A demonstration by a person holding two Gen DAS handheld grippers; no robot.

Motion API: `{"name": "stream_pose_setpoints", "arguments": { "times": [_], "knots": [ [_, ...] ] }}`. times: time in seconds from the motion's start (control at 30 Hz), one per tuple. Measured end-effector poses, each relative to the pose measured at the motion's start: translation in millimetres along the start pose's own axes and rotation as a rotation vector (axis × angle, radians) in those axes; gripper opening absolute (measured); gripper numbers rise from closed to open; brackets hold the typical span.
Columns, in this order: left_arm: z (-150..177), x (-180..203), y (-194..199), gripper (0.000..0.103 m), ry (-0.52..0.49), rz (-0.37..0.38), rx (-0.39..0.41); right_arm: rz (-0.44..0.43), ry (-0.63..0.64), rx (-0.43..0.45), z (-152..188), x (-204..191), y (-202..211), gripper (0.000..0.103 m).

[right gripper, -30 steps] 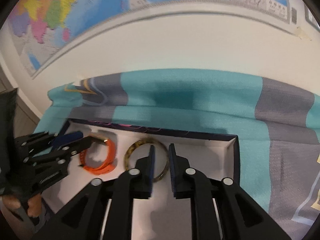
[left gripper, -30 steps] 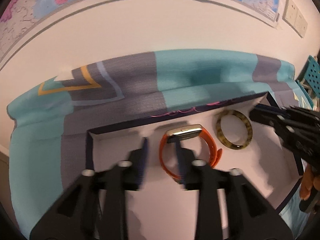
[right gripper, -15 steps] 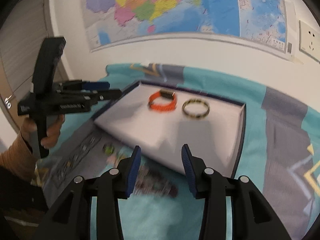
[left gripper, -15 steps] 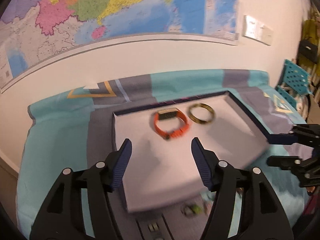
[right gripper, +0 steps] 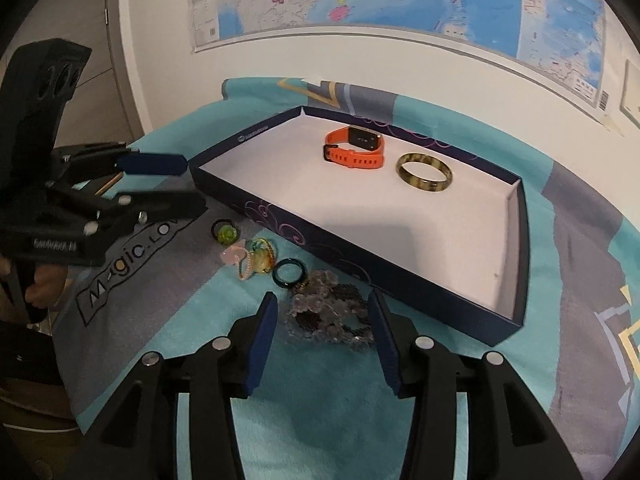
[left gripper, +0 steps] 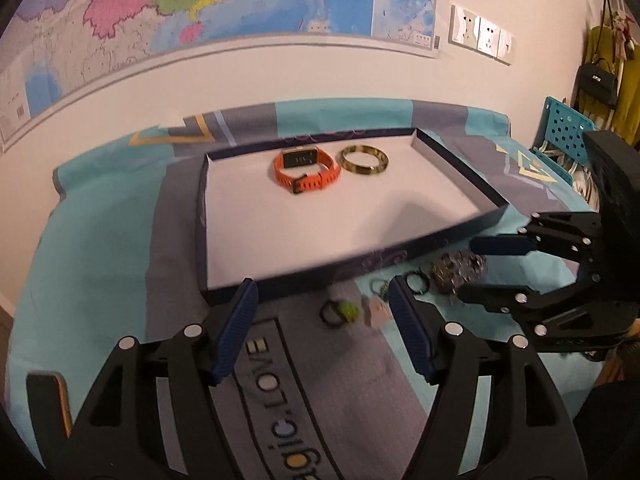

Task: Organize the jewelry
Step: 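Grasp the clear crystal bead bracelet with the right tool and lift it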

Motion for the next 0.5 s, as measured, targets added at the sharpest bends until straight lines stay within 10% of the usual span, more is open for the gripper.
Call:
{"name": "stream_pose_setpoints", "arguments": {
  "times": [0.5],
  "knots": [
    [17, 10, 0, 0.069, -0.018, 0.032, -0.017, -0.031, -0.031, -0.011, 3, 5, 1, 0.008]
  ]
}}
Point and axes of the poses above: each gripper's, at about its wrist camera, not at the fingertips, and y roughly against the way its jaws point, x to its right, z to its underside, the point moved 6 cm from there along -y, roughly the way its jaws point, and after that the axes turned 2 degrees about -z, right-handed, at the moved point
